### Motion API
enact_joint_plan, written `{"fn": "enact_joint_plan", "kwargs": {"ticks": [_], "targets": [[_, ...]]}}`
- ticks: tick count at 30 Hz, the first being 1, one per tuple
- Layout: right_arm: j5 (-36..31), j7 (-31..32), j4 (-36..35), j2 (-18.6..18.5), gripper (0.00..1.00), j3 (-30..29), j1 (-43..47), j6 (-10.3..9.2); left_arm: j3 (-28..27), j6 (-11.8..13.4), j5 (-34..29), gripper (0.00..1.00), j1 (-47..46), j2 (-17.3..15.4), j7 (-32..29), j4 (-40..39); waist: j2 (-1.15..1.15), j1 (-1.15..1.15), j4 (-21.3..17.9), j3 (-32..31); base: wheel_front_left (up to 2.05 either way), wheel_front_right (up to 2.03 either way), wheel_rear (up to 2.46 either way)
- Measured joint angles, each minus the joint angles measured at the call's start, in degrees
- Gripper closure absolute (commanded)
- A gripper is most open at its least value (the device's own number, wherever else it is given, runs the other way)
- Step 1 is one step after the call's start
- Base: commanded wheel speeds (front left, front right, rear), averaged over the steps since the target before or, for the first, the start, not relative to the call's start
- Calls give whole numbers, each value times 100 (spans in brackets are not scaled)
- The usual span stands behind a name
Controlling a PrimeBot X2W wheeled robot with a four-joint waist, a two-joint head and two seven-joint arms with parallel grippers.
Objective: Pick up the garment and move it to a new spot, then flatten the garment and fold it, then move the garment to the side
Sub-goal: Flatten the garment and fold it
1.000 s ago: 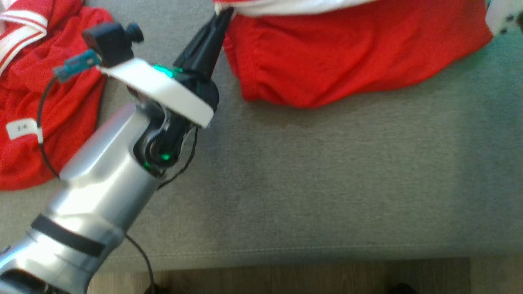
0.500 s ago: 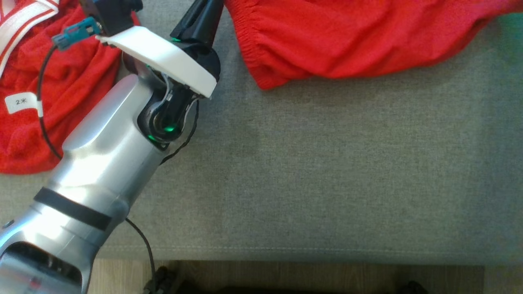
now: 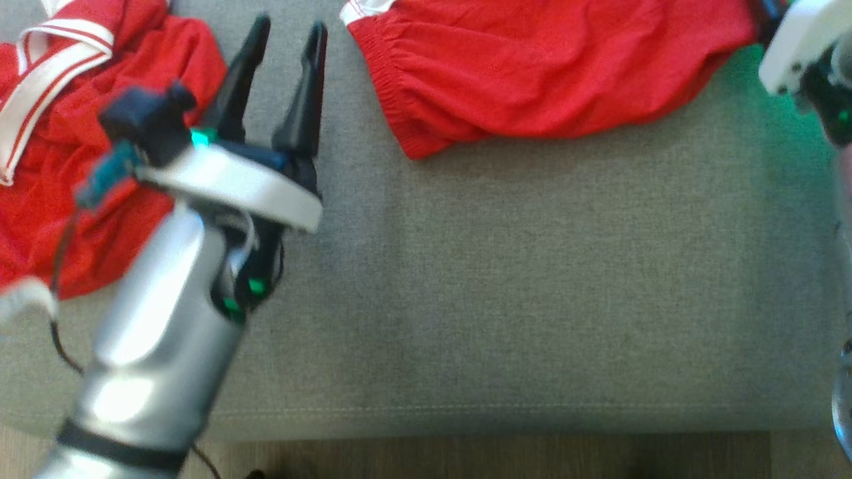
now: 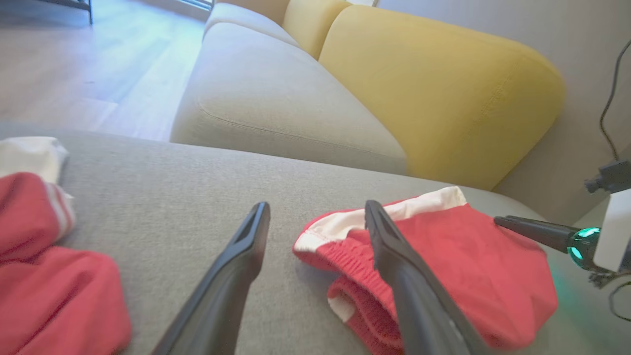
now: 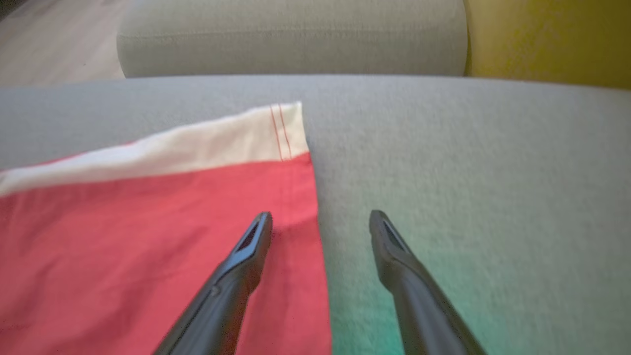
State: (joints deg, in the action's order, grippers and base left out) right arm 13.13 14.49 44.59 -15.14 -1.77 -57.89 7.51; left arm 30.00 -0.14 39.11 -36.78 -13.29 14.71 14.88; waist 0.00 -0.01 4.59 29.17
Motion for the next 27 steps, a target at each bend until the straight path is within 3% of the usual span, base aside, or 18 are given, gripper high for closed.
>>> {"fn": "enact_joint_plan", "kwargs": {"ticks": [5, 15, 16, 18, 19, 20, 21, 27], "targets": [[-425, 243, 356, 46, 0, -338, 109, 0, -301, 274, -1015, 0, 1061, 230, 0, -853, 0, 0, 87, -167, 0, 0, 0], [-1122, 808, 870, 113, 0, -1125, 38, -1, -457, 207, -1711, 0, 1963, 728, 0, -1439, 0, 0, 513, -373, 0, 0, 0], [-1144, 896, 918, 124, 4, -1192, 21, -1, -475, 202, -1740, 0, 1999, 748, 0, -1449, 0, 0, 541, -399, 0, 0, 0], [-1209, 1040, 999, 144, 45, -1298, -24, -1, -525, 154, -1783, 0, 2058, 779, 0, -1451, 0, 0, 588, -445, 0, 0, 0], [-1213, 1074, 1023, 177, 53, -1329, -25, -1, -556, 133, -1808, 0, 2078, 793, 0, -1457, 0, 0, 603, -466, 0, 0, 0], [-1213, 1101, 1037, 223, 71, -1352, -23, -1, -584, 108, -1839, 0, 2096, 804, 0, -1462, 0, 0, 615, -480, 0, 0, 0], [-1211, 1133, 1042, 264, 100, -1376, -24, -1, -627, 107, -1848, 0, 2112, 816, 0, -1475, 0, 0, 620, -487, 0, 0, 0], [-1088, 1168, 1048, 415, 100, -1360, 17, -4, -820, 55, -1945, 0, 2163, 860, 0, -1488, 0, 1, 539, -575, 0, 0, 0]]}}
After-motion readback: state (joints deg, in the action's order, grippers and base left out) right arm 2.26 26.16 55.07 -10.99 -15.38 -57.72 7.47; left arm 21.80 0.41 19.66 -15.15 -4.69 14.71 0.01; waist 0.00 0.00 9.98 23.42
